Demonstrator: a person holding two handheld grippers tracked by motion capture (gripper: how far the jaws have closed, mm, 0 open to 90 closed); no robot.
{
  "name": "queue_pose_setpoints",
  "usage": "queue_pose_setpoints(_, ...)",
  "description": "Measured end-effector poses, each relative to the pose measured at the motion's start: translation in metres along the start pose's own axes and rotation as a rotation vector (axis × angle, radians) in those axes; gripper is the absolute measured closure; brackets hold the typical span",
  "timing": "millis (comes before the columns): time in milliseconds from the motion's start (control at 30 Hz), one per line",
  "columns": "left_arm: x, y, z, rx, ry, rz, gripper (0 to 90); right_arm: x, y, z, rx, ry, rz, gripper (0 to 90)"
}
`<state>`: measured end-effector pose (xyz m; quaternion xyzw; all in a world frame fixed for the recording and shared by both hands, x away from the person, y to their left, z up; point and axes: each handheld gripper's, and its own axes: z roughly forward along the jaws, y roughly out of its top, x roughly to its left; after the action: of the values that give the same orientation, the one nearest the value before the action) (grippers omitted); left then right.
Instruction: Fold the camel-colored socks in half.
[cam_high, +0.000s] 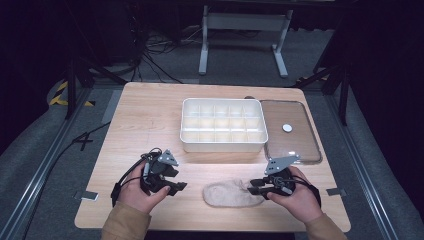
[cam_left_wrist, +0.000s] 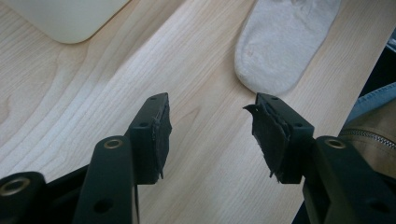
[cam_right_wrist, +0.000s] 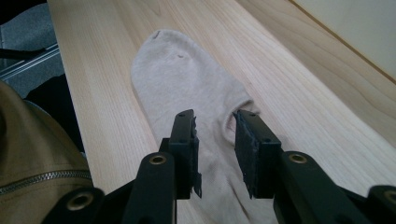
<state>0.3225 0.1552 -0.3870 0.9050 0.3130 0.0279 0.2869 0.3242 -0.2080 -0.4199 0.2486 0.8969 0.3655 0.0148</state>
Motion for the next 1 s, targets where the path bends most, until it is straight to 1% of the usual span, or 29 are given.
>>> queue_pose_setpoints(133, 0.0, 0.0, 0.002, 0.005, -0.005, 0.0, 47.2, 0.002, 0.001, 0.004, -0.007, 0.003, -0.005, 69.2)
queue_pose_setpoints(167, 0.0, 0.001, 0.003, 0.006, -0.005, 0.005, 47.2, 0.005, 0.002, 0.009, -0.02, 0.002, -0.006, 67.6)
queue_pose_setpoints(200, 0.0, 0.001, 0.004, 0.009, -0.007, 0.006, 47.2, 0.007, 0.002, 0.013, -0.029, 0.002, -0.017, 67.7)
queue_pose_setpoints(267, -0.001, 0.001, 0.005, 0.011, -0.014, 0.004, 47.1, 0.01, 0.003, 0.019, -0.04, -0.008, -0.038, 71.7)
queue_pose_setpoints(333, -0.002, 0.001, 0.007, 0.008, -0.014, 0.008, 47.2, 0.012, 0.003, 0.024, -0.048, -0.007, -0.045, 78.0)
queue_pose_setpoints(367, -0.002, 0.001, 0.008, 0.014, -0.021, 0.0, 47.7, 0.013, 0.003, 0.027, -0.047, -0.007, -0.048, 80.0)
queue_pose_setpoints(433, -0.003, 0.001, 0.009, 0.008, -0.02, 0.003, 48.6, 0.014, 0.002, 0.029, -0.045, -0.007, -0.051, 81.5)
queue_pose_setpoints(500, -0.004, 0.001, 0.01, 0.011, -0.021, 0.0, 49.1, 0.015, 0.002, 0.036, -0.023, -0.012, -0.054, 86.0)
queue_pose_setpoints(567, -0.004, 0.0, 0.012, 0.001, -0.033, -0.006, 50.0, 0.016, 0.001, 0.039, -0.01, -0.013, -0.053, 88.3)
queue_pose_setpoints(700, -0.005, 0.0, 0.015, 0.004, -0.04, -0.001, 51.1, 0.018, -0.001, 0.05, 0.01, -0.019, -0.047, 89.2)
queue_pose_setpoints(733, -0.005, 0.0, 0.015, 0.006, -0.039, 0.004, 51.1, 0.018, -0.001, 0.05, 0.01, -0.019, -0.047, 89.2)
queue_pose_setpoints(800, -0.006, 0.0, 0.017, 0.001, -0.044, 0.0, 51.1, 0.018, -0.002, 0.053, 0.02, -0.026, -0.048, 89.4)
queue_pose_setpoints(833, -0.006, 0.001, 0.018, 0.005, -0.045, 0.006, 51.1, 0.017, -0.003, 0.054, 0.025, -0.027, -0.048, 89.5)
queue_pose_setpoints(867, -0.007, 0.001, 0.02, 0.003, -0.048, 0.0, 51.1, 0.017, -0.003, 0.055, 0.032, -0.029, -0.045, 89.6)
queue_pose_setpoints(933, -0.007, 0.001, 0.022, 0.017, -0.06, 0.004, 51.3, 0.017, -0.005, 0.059, 0.049, -0.033, -0.048, 89.8)
queue_pose_setpoints(967, -0.008, 0.001, 0.025, 0.015, -0.065, -0.005, 51.5, 0.017, -0.005, 0.06, 0.047, -0.032, -0.048, 89.8)
queue_pose_setpoints(1000, -0.008, 0.001, 0.027, 0.008, -0.067, 0.004, 52.0, 0.017, -0.005, 0.061, 0.046, -0.031, -0.047, 89.9)
